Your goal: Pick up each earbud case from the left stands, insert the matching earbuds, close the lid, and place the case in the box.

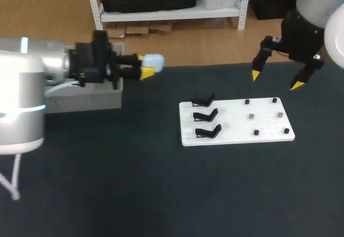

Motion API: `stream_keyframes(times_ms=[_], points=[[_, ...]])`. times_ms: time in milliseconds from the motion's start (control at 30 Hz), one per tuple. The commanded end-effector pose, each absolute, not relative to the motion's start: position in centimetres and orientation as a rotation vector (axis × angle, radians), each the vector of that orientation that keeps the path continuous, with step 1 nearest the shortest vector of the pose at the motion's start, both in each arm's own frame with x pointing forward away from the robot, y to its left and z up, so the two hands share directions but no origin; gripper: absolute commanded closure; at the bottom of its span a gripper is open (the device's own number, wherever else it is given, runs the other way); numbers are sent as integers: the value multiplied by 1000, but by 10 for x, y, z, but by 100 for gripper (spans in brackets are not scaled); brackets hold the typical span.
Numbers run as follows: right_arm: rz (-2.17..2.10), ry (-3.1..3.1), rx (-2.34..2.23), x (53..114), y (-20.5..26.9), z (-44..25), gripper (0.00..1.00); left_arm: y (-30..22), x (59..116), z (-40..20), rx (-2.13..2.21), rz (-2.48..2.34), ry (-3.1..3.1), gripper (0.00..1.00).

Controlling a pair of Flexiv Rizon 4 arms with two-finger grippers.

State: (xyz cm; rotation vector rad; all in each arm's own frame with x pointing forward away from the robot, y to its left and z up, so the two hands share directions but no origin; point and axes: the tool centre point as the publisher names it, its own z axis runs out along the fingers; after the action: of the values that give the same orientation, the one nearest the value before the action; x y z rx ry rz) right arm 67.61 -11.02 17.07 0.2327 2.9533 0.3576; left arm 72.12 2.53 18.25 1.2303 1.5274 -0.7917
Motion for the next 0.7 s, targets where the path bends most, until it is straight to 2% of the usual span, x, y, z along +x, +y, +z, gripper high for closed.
stream_keyframes(times_ms=[33, 433, 700], points=[[348, 2912, 241, 672, -111, 170, 0, 76, 703, 192, 1078, -580, 1658, 100], [348, 2912, 241, 672, -111, 170, 0, 148, 756, 137, 846, -551, 1886, 100], [348, 2912, 241, 672, -111, 170, 0, 171, 802, 117, 766, -533, 1946, 100]])
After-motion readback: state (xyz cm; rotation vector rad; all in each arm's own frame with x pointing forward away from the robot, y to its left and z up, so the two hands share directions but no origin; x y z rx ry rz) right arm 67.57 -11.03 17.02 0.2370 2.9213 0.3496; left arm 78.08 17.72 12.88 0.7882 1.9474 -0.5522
